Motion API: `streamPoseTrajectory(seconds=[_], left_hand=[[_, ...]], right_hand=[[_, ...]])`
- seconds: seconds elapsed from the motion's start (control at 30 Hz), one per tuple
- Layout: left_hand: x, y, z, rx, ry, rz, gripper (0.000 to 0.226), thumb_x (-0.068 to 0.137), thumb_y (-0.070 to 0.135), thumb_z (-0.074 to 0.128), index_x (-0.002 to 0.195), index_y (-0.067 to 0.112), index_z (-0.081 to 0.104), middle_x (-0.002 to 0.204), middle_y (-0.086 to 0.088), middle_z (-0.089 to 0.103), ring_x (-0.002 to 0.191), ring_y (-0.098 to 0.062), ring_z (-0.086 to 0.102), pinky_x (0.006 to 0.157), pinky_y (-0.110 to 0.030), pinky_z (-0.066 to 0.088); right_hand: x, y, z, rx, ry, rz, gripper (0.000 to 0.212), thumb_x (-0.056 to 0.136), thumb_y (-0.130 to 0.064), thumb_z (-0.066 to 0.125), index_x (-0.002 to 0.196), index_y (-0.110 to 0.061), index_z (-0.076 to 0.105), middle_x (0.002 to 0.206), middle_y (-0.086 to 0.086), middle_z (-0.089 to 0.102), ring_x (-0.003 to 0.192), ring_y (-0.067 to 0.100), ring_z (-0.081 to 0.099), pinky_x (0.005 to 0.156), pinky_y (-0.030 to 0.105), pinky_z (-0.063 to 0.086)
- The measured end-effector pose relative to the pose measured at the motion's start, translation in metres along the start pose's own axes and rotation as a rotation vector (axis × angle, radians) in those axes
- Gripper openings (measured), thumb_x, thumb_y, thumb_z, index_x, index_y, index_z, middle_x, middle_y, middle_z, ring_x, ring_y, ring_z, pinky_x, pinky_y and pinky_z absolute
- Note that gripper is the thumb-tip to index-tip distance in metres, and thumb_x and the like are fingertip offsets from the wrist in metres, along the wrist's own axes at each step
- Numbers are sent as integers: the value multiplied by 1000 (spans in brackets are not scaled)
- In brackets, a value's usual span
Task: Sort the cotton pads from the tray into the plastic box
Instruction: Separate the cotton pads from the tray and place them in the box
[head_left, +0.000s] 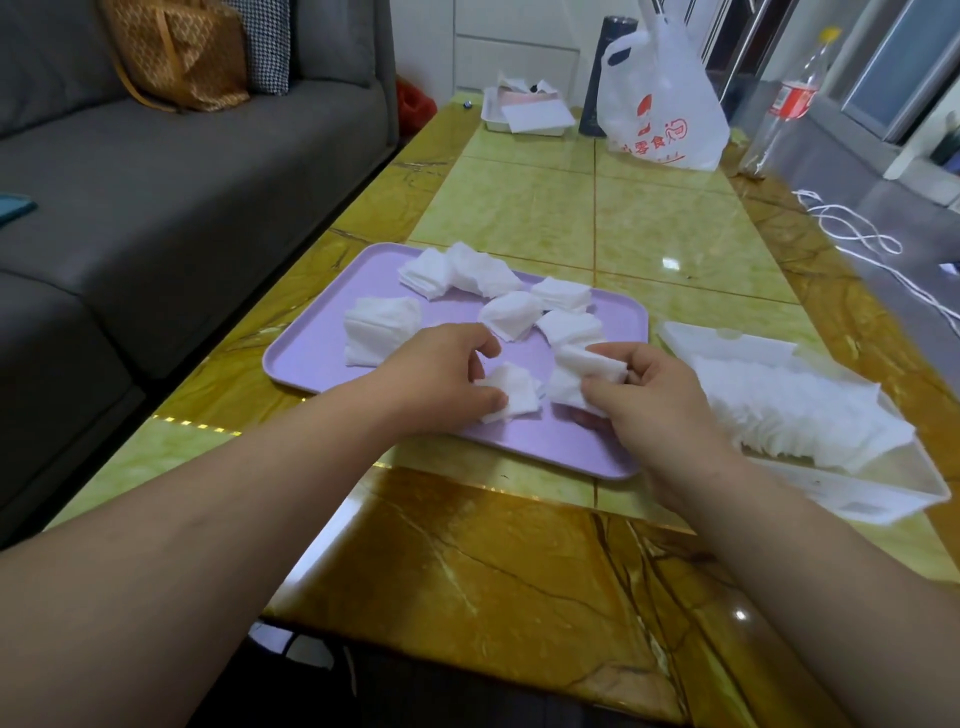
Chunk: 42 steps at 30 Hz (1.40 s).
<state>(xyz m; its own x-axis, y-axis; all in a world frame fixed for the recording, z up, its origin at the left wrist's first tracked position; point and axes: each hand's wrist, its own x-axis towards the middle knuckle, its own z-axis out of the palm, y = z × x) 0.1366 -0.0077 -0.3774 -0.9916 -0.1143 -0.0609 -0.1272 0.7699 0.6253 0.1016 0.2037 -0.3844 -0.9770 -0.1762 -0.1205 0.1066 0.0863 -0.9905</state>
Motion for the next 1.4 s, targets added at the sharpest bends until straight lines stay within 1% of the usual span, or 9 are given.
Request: streamPoseTrajectory(seconds=[0.2, 0.37, 0.53, 0.63, 0.73, 0.9, 1.07, 1.2, 1.4], left_hand=[[0, 6, 0, -84, 12, -3, 28, 79, 23, 81, 103, 27, 66, 89, 8, 62, 71, -8, 60, 62, -21, 48], [-3, 10, -2, -107, 24, -3, 16, 79, 23, 79, 88, 20, 66, 90, 0, 69, 69, -11, 59, 63, -25, 48], [-5, 8, -8, -209, 81, 20, 9, 84, 24, 78, 84, 20, 71, 89, 3, 71, 56, 8, 52, 54, -8, 39], [-7, 12, -15, -308, 139, 14, 9, 84, 24, 81, 84, 20, 73, 71, 16, 67, 50, 9, 52, 56, -11, 40], [-9, 21, -23, -394, 154, 0, 11, 82, 24, 82, 84, 19, 73, 46, 14, 53, 40, -3, 44, 44, -14, 38], [-13, 27, -27, -375, 104, 41, 10, 83, 22, 83, 84, 17, 74, 51, 13, 58, 43, -3, 48, 44, -16, 41], [-14, 27, -23, -455, -5, 86, 8, 89, 15, 78, 90, 11, 71, 89, -1, 76, 59, -12, 66, 57, -16, 49], [-17, 29, -20, -444, -54, 108, 6, 93, 14, 74, 94, 11, 68, 70, -3, 73, 58, -13, 65, 52, -11, 42], [-17, 32, -25, -598, -108, 144, 5, 93, 10, 73, 96, 12, 69, 70, -6, 68, 59, -10, 58, 52, -20, 40]], right_hand=[[1, 0, 1, 35, 6, 10, 25, 94, 7, 59, 97, -17, 68, 106, 10, 73, 79, 17, 78, 71, 27, 63], [3, 2, 2, 34, 17, 26, 24, 92, 5, 62, 99, -16, 70, 107, 10, 73, 91, 23, 77, 75, 30, 63], [2, 1, 1, 56, 15, 27, 23, 93, 6, 61, 99, -15, 69, 105, 9, 72, 90, 24, 77, 70, 26, 62], [3, 2, 0, 66, 13, 29, 22, 93, 5, 62, 101, -14, 69, 106, 8, 72, 92, 23, 76, 72, 27, 63], [5, 2, -1, 36, 8, 23, 22, 93, 1, 65, 104, -17, 70, 108, 6, 73, 98, 23, 75, 76, 32, 64], [10, -1, -5, 63, 28, 7, 23, 92, -2, 69, 105, -20, 73, 105, 6, 77, 98, 24, 76, 79, 41, 64], [9, -2, -3, 54, -4, -16, 22, 93, 0, 69, 108, -16, 72, 106, 10, 77, 97, 27, 75, 80, 44, 64], [7, -1, -1, 46, -29, 0, 24, 93, 0, 68, 109, -18, 71, 107, 10, 76, 99, 27, 74, 83, 42, 64], [4, -3, -2, 54, -192, 50, 27, 90, 4, 69, 113, -9, 75, 104, 14, 79, 101, 34, 75, 87, 47, 63]])
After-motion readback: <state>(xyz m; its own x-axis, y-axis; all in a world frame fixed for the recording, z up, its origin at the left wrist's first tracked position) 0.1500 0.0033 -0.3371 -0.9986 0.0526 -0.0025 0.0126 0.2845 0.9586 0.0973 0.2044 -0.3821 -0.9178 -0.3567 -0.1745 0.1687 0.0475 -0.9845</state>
